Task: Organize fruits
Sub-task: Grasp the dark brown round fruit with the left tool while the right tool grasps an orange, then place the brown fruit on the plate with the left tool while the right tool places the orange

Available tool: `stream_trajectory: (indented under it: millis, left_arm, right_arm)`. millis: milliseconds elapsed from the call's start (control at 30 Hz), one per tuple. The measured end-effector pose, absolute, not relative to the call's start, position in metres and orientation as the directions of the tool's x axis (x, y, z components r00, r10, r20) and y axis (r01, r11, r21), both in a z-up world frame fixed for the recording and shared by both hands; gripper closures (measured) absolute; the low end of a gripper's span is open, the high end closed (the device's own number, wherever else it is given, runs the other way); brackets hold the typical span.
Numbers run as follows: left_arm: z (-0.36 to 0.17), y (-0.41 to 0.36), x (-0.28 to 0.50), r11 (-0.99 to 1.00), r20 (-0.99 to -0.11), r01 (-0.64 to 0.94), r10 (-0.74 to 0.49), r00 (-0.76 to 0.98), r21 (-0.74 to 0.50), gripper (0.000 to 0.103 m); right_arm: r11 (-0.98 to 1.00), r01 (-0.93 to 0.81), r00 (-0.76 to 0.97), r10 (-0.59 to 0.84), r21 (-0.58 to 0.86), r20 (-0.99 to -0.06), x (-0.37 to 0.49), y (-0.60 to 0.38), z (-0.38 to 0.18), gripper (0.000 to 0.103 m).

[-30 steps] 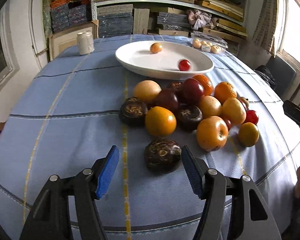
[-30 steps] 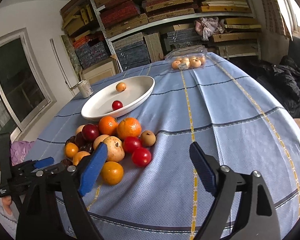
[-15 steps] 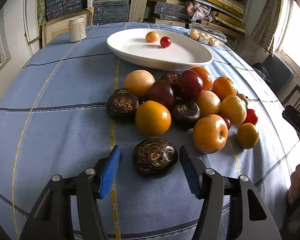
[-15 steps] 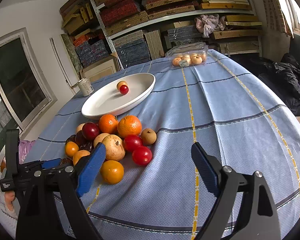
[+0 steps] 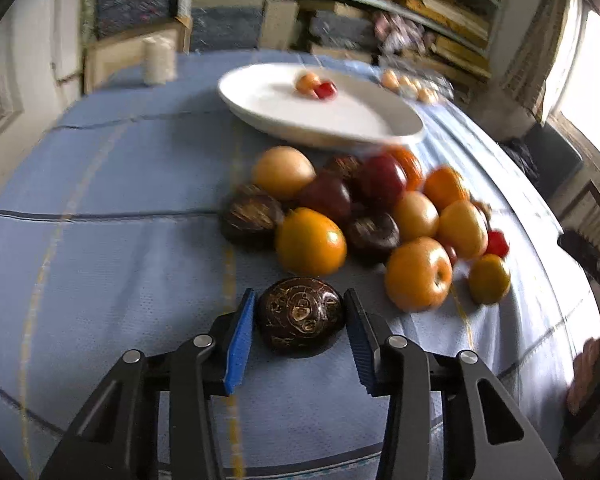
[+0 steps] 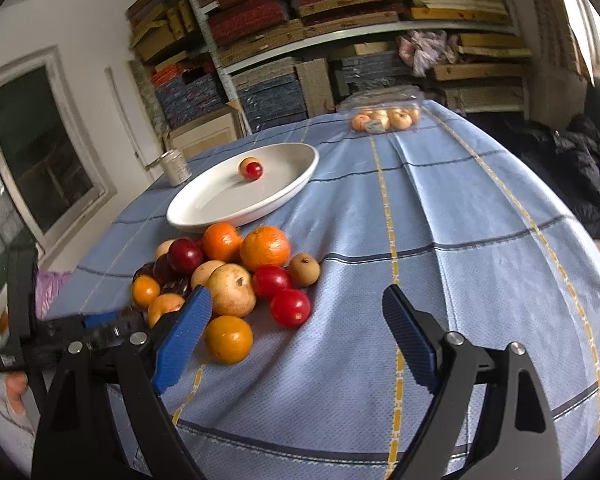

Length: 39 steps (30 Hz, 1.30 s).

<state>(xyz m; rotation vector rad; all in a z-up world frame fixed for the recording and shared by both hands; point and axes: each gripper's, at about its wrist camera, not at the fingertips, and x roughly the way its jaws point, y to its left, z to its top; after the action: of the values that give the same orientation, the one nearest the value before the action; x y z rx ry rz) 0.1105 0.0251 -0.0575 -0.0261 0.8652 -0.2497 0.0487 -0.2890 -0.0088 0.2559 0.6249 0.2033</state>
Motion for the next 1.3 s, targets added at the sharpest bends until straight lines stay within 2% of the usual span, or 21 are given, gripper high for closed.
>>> stream_trajectory:
  millis: [133,233,300,400,633,967,1300]
  left_arm:
    - [-0.047,0.040,0.104,0.988,-0.715,0.144,-0.145,0.684,-0.063,0.059]
    - [-0.048,0.051,0.105,0.988,-0.715,0.126,-0.154,0.682,-0.093,0.059]
    - [-0.050,0.053,0.107,0.986,-0.721,0.124,-0.165,0.674,-0.109,0.059]
    - [-0.050,0.054,0.107,0.983,-0.721,0.136,-0.182,0.669,-0.122,0.059]
    - [-0.053,0.056,0.109,0.977,-0.728,0.147,-0.211,0.653,-0.152,0.059]
    - [-0.055,0.056,0.112,0.975,-0.734,0.154,-0.222,0.642,-0.160,0.059]
    - [-0.056,0.057,0.114,0.975,-0.737,0.150,-0.222,0.639,-0.163,0.059]
  right_arm:
    - [0.957,-0.182,0.730,0.285,0.225,-0.621,0.045,-0.259,-0.013,0.029]
    - [0.968,-0.200,0.712,0.251,0.153,-0.656,0.045,-0.239,-0.016,0.032]
    - [0.967,-0.206,0.698,0.251,0.147,-0.670,0.048,-0.233,-0.019,0.042]
    - [0.963,-0.219,0.662,0.265,0.156,-0.701,0.056,-0.223,-0.025,0.051]
    - [0.964,-0.217,0.649,0.259,0.152,-0.715,0.069,-0.212,-0.028,0.052]
    - [0.958,-0.231,0.608,0.280,0.173,-0.743,0.082,-0.206,-0.034,0.065]
    - [0.947,-0.227,0.594,0.320,0.228,-0.738,0.083,-0.213,-0.037,0.066]
